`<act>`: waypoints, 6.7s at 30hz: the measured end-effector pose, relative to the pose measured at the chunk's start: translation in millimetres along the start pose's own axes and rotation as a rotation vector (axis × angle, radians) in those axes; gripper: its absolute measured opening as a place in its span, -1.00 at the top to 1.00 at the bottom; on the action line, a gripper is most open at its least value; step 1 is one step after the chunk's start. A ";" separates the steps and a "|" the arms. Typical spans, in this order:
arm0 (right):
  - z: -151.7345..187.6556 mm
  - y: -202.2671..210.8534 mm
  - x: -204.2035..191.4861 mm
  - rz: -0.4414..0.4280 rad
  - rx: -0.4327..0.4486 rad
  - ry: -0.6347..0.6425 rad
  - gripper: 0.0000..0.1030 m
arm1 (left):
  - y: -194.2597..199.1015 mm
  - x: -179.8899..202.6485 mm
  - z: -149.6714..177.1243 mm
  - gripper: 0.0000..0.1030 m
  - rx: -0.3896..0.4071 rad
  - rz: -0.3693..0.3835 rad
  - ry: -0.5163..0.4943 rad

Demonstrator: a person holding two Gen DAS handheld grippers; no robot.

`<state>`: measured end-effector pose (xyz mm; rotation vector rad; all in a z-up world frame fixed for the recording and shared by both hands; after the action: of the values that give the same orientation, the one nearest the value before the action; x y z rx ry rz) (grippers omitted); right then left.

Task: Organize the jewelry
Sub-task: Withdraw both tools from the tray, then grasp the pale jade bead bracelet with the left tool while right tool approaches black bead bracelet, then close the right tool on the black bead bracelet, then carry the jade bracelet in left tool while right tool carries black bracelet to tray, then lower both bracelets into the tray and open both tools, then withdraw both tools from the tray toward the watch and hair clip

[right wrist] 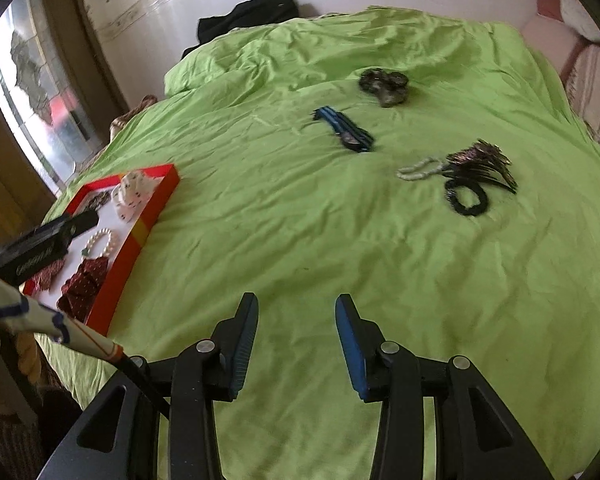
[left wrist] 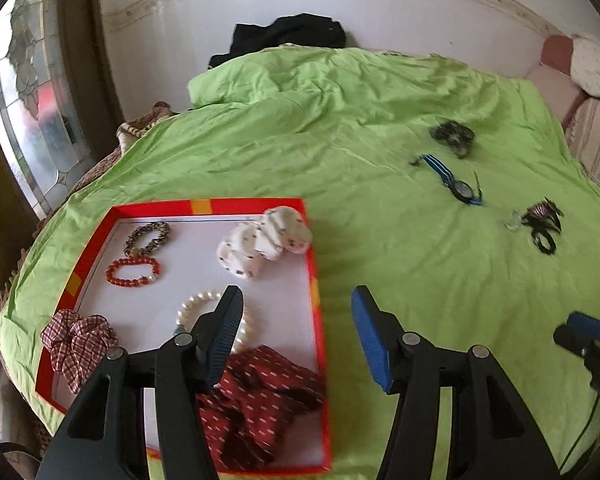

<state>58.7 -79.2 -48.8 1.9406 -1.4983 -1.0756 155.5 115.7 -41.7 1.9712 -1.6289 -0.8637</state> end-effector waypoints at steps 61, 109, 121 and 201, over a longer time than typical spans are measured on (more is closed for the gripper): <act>-64.8 -47.2 221.4 -0.067 0.111 -0.250 0.01 | -128.5 342.3 -71.2 0.50 -0.163 0.441 -0.274; -52.8 30.0 41.0 -0.147 0.139 -0.008 0.84 | 38.0 8.9 -40.3 0.90 0.068 0.217 0.077; -66.6 -21.5 -70.7 -0.236 0.009 0.144 0.84 | -20.4 -104.1 -25.4 0.90 -0.001 0.107 0.246; -3.5 -23.3 -23.9 0.098 -0.046 0.177 0.26 | -24.5 -78.2 2.4 0.03 0.086 -0.097 0.152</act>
<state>72.8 -49.9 -57.1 1.8578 -1.4425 -0.8656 162.3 197.3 -45.5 2.1343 -1.5186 -0.6695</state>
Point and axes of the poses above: each gripper's, at about its wrist camera, not at the fingertips, and y roughly against the way its jaws point, x to its right, z to its underside, the point moved 5 cm from there along -y, roughly the way its jaws point, and after that the axes turned 10 degrees about -z, right-handed, at the moved point
